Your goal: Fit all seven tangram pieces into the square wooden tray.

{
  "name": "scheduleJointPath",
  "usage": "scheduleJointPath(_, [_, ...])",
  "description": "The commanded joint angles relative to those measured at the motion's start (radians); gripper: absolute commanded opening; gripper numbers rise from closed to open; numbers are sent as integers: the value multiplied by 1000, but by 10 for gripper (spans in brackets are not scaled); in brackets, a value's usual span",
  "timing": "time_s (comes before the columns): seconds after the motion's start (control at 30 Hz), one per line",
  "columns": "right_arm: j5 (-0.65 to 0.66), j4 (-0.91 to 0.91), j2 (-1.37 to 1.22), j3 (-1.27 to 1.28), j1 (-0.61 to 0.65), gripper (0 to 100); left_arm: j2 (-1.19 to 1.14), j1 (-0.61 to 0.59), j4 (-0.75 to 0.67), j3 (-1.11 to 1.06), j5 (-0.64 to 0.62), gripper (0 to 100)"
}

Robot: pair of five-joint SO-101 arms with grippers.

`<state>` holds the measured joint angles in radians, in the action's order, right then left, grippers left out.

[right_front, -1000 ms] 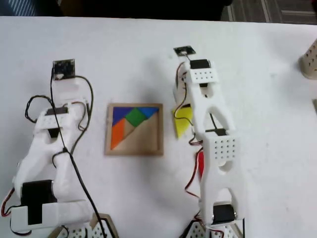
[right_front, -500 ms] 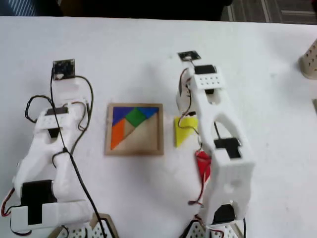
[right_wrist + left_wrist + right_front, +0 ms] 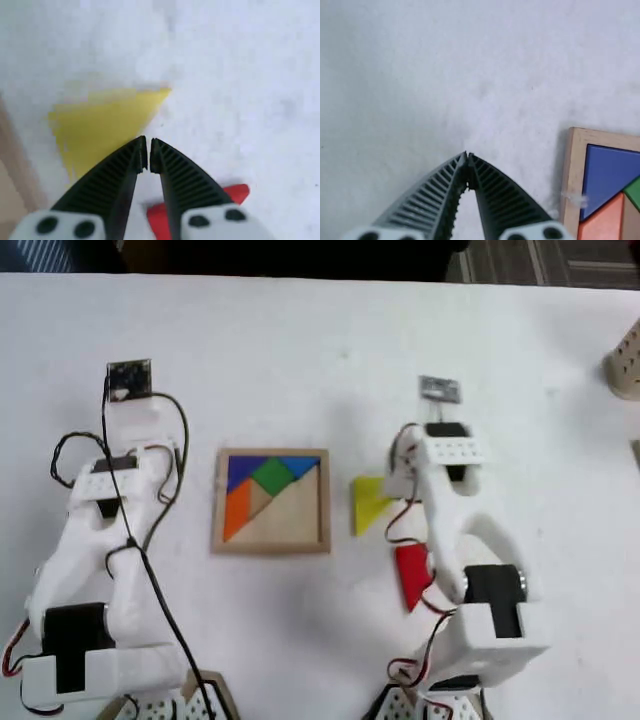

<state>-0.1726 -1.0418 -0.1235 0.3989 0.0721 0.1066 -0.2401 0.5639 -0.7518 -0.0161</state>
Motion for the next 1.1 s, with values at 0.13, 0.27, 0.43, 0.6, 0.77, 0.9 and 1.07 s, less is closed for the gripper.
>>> scheduleJointPath(0.13, [60,67,-183,-152,-47,21,7,-4,-20,3,12,24])
scheduleJointPath(0.27, [55,-21,-305,-350,-44,19,7,-4,-20,3,12,24])
scheduleJointPath(0.43, [55,-42,-433,-582,-39,18,7,-4,-20,3,12,24])
scheduleJointPath(0.6, [64,-84,-559,-747,16,18,7,-4,-20,5,12,24])
scheduleJointPath(0.77, [83,-265,-618,-907,42,18,7,-4,-20,6,12,24])
scheduleJointPath(0.9, [98,-404,-593,-1026,-24,18,7,-4,-20,8,12,24])
scheduleJointPath(1.07, [64,-506,-541,-990,-93,17,7,-4,-20,8,12,24])
